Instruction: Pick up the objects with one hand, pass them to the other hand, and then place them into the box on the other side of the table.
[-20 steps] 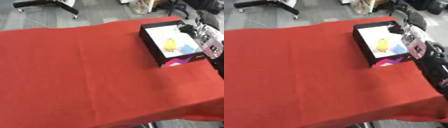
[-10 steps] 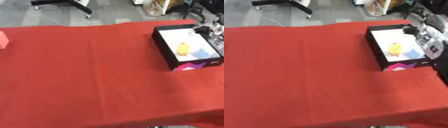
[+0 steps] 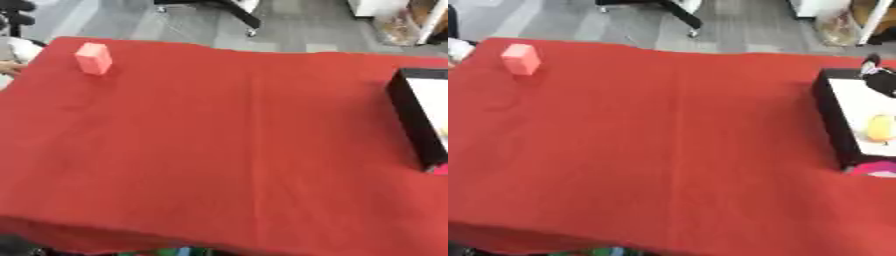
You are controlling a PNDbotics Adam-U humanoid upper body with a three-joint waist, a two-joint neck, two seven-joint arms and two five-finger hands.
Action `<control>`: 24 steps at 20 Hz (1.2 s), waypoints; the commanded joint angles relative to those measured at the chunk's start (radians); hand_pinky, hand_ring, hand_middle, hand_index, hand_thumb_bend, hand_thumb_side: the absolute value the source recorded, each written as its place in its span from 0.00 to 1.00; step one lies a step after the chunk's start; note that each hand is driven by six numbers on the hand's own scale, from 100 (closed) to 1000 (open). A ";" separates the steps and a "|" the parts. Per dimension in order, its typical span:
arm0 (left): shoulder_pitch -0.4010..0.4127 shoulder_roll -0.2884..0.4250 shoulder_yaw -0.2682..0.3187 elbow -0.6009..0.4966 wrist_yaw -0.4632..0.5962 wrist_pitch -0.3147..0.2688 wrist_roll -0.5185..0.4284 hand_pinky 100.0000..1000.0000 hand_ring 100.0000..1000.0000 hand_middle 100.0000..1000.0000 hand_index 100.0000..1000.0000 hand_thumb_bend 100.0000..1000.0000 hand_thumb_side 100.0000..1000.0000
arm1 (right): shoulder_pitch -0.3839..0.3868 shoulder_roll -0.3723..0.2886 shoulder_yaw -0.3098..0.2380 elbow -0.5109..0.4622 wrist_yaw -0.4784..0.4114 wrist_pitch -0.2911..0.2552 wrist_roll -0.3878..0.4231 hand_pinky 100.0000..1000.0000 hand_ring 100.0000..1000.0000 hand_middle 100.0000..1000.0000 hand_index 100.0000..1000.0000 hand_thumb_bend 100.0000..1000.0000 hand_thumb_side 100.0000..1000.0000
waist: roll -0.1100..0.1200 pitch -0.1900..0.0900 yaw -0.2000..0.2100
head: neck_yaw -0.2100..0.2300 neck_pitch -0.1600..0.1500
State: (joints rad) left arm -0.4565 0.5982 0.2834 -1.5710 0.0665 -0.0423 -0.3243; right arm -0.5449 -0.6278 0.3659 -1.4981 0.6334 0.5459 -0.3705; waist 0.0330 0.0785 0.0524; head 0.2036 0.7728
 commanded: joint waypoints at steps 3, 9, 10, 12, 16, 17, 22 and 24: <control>-0.085 0.144 -0.039 0.121 -0.083 0.069 0.084 0.79 0.80 0.79 0.87 0.02 0.67 | 0.003 0.111 0.100 -0.149 0.087 -0.080 -0.084 0.70 0.89 0.72 0.95 0.10 0.40 | -0.006 -0.009 -0.028 | 0.110 -0.003; -0.176 0.133 -0.043 0.289 -0.186 0.173 0.187 0.82 0.83 0.83 0.90 0.12 0.76 | 0.072 0.257 0.197 -0.318 0.190 -0.184 -0.180 0.68 0.89 0.70 0.95 0.07 0.40 | -0.020 0.025 -0.090 | 0.186 -0.003; -0.186 0.138 -0.045 0.316 -0.203 0.190 0.204 0.82 0.83 0.83 0.90 0.13 0.76 | 0.083 0.267 0.199 -0.345 0.207 -0.201 -0.180 0.68 0.89 0.69 0.95 0.06 0.40 | -0.021 0.033 -0.100 | 0.199 -0.003; -0.201 0.147 -0.043 0.370 -0.236 0.222 0.237 0.82 0.83 0.82 0.90 0.14 0.77 | 0.101 0.277 0.191 -0.398 0.236 -0.233 -0.159 0.68 0.89 0.69 0.95 0.05 0.40 | -0.021 0.049 -0.119 | 0.218 -0.003; -0.235 0.186 -0.054 0.476 -0.301 0.288 0.303 0.81 0.81 0.81 0.90 0.23 0.72 | 0.127 0.276 0.150 -0.490 0.234 -0.299 -0.096 0.68 0.89 0.68 0.96 0.02 0.40 | -0.018 0.083 -0.147 | 0.234 -0.030; -0.243 0.198 -0.063 0.501 -0.317 0.303 0.318 0.81 0.81 0.80 0.89 0.30 0.68 | 0.129 0.277 0.140 -0.496 0.231 -0.312 -0.082 0.67 0.89 0.68 0.96 0.02 0.40 | -0.018 0.092 -0.152 | 0.236 -0.037; -0.278 0.246 -0.142 0.634 -0.398 0.385 0.400 0.82 0.81 0.80 0.91 0.47 0.63 | 0.126 0.286 0.125 -0.502 0.233 -0.332 -0.064 0.67 0.89 0.67 0.95 0.00 0.40 | -0.012 0.130 -0.164 | 0.251 -0.066; -0.291 0.251 -0.169 0.687 -0.431 0.398 0.432 0.83 0.81 0.81 0.91 0.48 0.66 | 0.125 0.289 0.128 -0.502 0.236 -0.333 -0.067 0.67 0.89 0.67 0.95 0.00 0.40 | -0.012 0.142 -0.167 | 0.261 -0.074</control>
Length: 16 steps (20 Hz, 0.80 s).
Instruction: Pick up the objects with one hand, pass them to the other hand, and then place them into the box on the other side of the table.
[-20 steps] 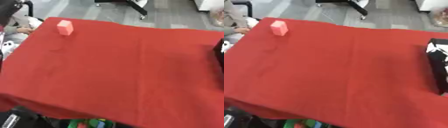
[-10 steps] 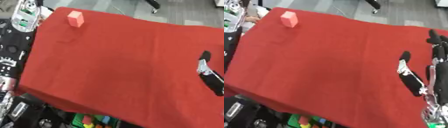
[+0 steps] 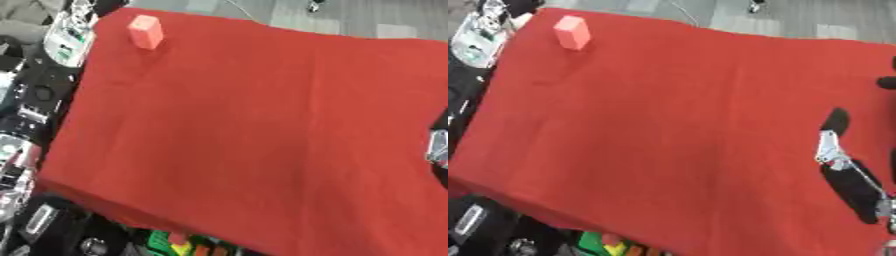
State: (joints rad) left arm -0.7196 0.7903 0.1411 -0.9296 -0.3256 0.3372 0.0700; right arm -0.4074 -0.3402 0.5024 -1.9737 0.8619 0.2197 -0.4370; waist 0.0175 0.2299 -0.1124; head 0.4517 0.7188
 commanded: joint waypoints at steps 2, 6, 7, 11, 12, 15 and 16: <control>-0.036 0.061 -0.044 0.098 -0.071 0.005 0.070 0.83 0.81 0.81 0.91 0.49 0.68 | -0.014 0.005 -0.004 -0.026 0.010 -0.007 -0.005 0.67 0.89 0.66 0.95 0.00 0.40 | 0.003 0.001 -0.006 | 0.024 -0.029; -0.054 0.061 -0.055 0.195 -0.131 -0.042 0.130 0.82 0.81 0.81 0.91 0.46 0.70 | -0.017 0.012 0.004 -0.026 0.017 -0.011 -0.010 0.67 0.89 0.66 0.95 0.00 0.40 | 0.003 0.020 -0.017 | 0.037 -0.053; -0.061 0.060 -0.057 0.220 -0.146 -0.058 0.145 0.82 0.81 0.81 0.91 0.46 0.71 | -0.017 0.014 0.006 -0.026 0.019 -0.012 -0.012 0.66 0.89 0.66 0.95 0.00 0.40 | 0.003 0.025 -0.019 | 0.038 -0.060; -0.109 0.049 -0.054 0.398 -0.291 -0.142 0.264 0.82 0.81 0.81 0.91 0.46 0.74 | -0.020 0.022 0.014 -0.026 0.027 -0.013 -0.020 0.66 0.89 0.65 0.95 0.00 0.40 | 0.003 0.046 -0.024 | 0.035 -0.086; -0.133 0.039 -0.038 0.484 -0.383 -0.179 0.334 0.81 0.81 0.81 0.90 0.43 0.75 | -0.020 0.023 0.015 -0.026 0.029 -0.012 -0.022 0.66 0.89 0.65 0.95 0.00 0.40 | 0.003 0.051 -0.022 | 0.032 -0.091; -0.171 0.021 0.015 0.604 -0.487 -0.264 0.484 0.80 0.81 0.80 0.89 0.37 0.77 | -0.023 0.028 0.019 -0.026 0.036 -0.011 -0.032 0.66 0.89 0.64 0.95 0.00 0.40 | 0.000 0.071 -0.020 | 0.020 -0.111; -0.175 0.018 0.023 0.616 -0.486 -0.285 0.510 0.80 0.81 0.80 0.89 0.35 0.79 | -0.023 0.030 0.020 -0.026 0.037 -0.011 -0.035 0.66 0.89 0.64 0.95 0.00 0.40 | -0.001 0.075 -0.021 | 0.016 -0.115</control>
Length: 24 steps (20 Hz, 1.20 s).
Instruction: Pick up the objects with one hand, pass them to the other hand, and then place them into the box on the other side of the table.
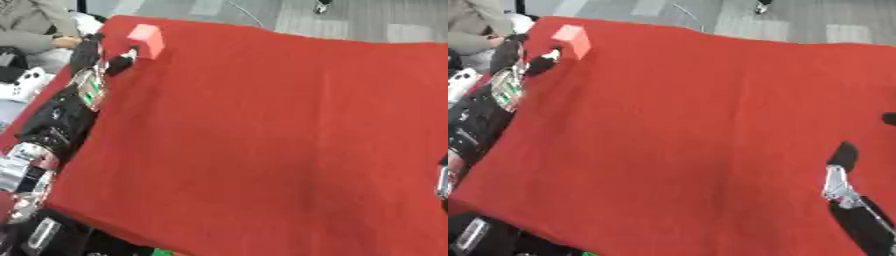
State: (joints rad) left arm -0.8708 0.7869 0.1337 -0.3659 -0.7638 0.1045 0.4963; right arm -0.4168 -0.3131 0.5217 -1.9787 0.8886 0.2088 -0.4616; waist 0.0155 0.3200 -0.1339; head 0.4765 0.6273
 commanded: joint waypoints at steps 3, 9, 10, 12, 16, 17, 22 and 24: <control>-0.033 0.015 0.039 0.054 -0.015 -0.110 0.107 0.80 0.81 0.80 0.89 0.31 0.83 | -0.015 0.007 0.003 -0.021 0.016 0.003 -0.017 0.66 0.88 0.64 0.95 0.00 0.40 | -0.001 0.000 -0.004 | -0.017 -0.032; -0.044 0.003 0.050 0.011 0.031 -0.164 0.065 0.79 0.81 0.79 0.88 0.27 0.87 | -0.015 0.010 0.004 -0.021 0.025 0.008 -0.020 0.66 0.88 0.64 0.95 0.00 0.41 | -0.003 0.008 -0.006 | -0.029 -0.039; -0.045 0.002 0.053 0.003 0.035 -0.169 0.055 0.79 0.81 0.79 0.88 0.27 0.87 | -0.016 0.010 0.004 -0.021 0.025 0.009 -0.021 0.66 0.88 0.64 0.95 0.00 0.42 | -0.003 0.008 -0.006 | -0.032 -0.042; -0.047 -0.001 0.061 -0.012 0.048 -0.177 0.034 0.79 0.81 0.79 0.87 0.25 0.89 | -0.016 0.010 0.004 -0.021 0.027 0.009 -0.020 0.66 0.88 0.64 0.95 0.00 0.41 | -0.002 0.006 -0.006 | -0.037 -0.047; -0.054 -0.005 0.076 -0.038 0.079 -0.182 0.002 0.78 0.81 0.78 0.87 0.23 0.91 | -0.017 0.008 0.002 -0.021 0.028 0.010 -0.017 0.66 0.88 0.64 0.95 0.00 0.41 | -0.001 0.000 -0.008 | -0.041 -0.051; -0.056 -0.005 0.079 -0.043 0.086 -0.182 -0.005 0.78 0.81 0.78 0.87 0.23 0.93 | -0.017 0.008 0.002 -0.021 0.028 0.011 -0.017 0.66 0.88 0.64 0.95 0.00 0.41 | -0.001 0.000 -0.008 | -0.042 -0.054; -0.066 -0.006 0.093 -0.051 0.137 -0.170 -0.037 0.78 0.81 0.78 0.86 0.20 0.97 | -0.018 0.009 0.005 -0.021 0.027 0.010 -0.014 0.66 0.88 0.64 0.95 0.00 0.41 | -0.002 0.004 -0.015 | -0.044 -0.065; -0.070 -0.004 0.093 -0.050 0.155 -0.165 -0.051 0.78 0.81 0.78 0.86 0.18 0.97 | -0.020 0.009 0.006 -0.021 0.027 0.009 -0.014 0.66 0.88 0.63 0.95 0.00 0.41 | -0.002 0.008 -0.018 | -0.043 -0.069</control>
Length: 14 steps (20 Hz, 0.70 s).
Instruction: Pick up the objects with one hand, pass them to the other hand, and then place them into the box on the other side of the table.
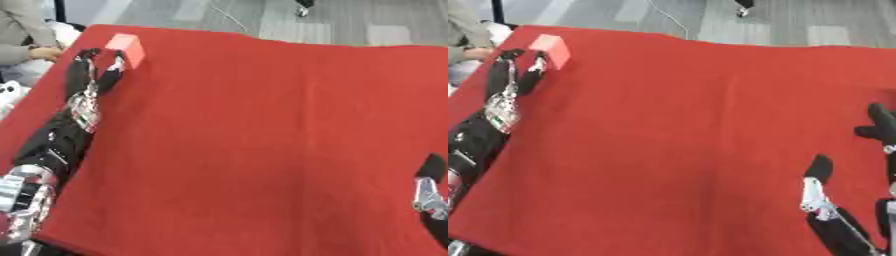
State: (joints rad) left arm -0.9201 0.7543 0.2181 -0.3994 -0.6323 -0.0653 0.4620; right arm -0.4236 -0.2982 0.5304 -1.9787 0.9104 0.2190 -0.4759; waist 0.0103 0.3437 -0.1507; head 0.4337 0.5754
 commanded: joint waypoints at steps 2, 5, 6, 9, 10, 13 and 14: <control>-0.025 0.032 0.006 -0.014 0.031 0.010 -0.034 0.78 0.81 0.79 0.86 0.17 0.96 | -0.014 -0.004 -0.001 -0.021 0.004 -0.002 -0.001 0.66 0.88 0.63 0.95 0.00 0.41 | 0.003 -0.011 -0.005 | -0.001 -0.021; -0.034 0.036 0.004 -0.016 0.031 0.018 -0.057 0.78 0.81 0.79 0.87 0.19 0.89 | -0.015 -0.002 0.003 -0.021 0.004 -0.003 -0.001 0.66 0.88 0.63 0.95 0.00 0.41 | 0.003 -0.005 -0.010 | -0.003 -0.028; -0.036 0.037 0.004 -0.018 0.028 0.021 -0.065 0.78 0.81 0.79 0.87 0.19 0.86 | -0.016 -0.002 0.004 -0.021 0.003 -0.003 -0.001 0.66 0.88 0.63 0.95 0.00 0.41 | 0.004 -0.003 -0.012 | -0.003 -0.029; -0.043 0.039 0.010 -0.026 0.018 0.032 -0.080 0.78 0.81 0.79 0.87 0.22 0.80 | -0.017 0.000 0.006 -0.021 0.003 -0.004 -0.002 0.66 0.88 0.62 0.95 0.00 0.41 | 0.005 0.001 -0.015 | -0.002 -0.032; -0.046 0.039 0.012 -0.030 0.015 0.036 -0.081 0.78 0.81 0.78 0.87 0.22 0.80 | -0.017 0.000 0.007 -0.021 0.003 -0.004 -0.002 0.66 0.88 0.62 0.95 0.00 0.41 | 0.005 0.003 -0.016 | -0.002 -0.034; -0.051 0.038 0.021 -0.044 0.007 0.047 -0.070 0.76 0.78 0.75 0.83 0.07 0.72 | -0.017 0.002 0.010 -0.021 0.003 -0.006 -0.002 0.66 0.88 0.62 0.95 0.00 0.41 | 0.005 0.006 -0.019 | 0.000 -0.036; -0.052 0.036 0.023 -0.048 0.006 0.050 -0.065 0.75 0.77 0.74 0.81 0.02 0.68 | -0.017 0.002 0.011 -0.021 0.003 -0.007 -0.001 0.66 0.88 0.62 0.95 0.00 0.41 | 0.005 0.006 -0.019 | 0.001 -0.035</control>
State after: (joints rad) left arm -0.9517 0.7570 0.2338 -0.4235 -0.6178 -0.0206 0.3942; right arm -0.4316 -0.2967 0.5428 -1.9787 0.9104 0.2155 -0.4763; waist 0.0126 0.3653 -0.1699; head 0.4311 0.5519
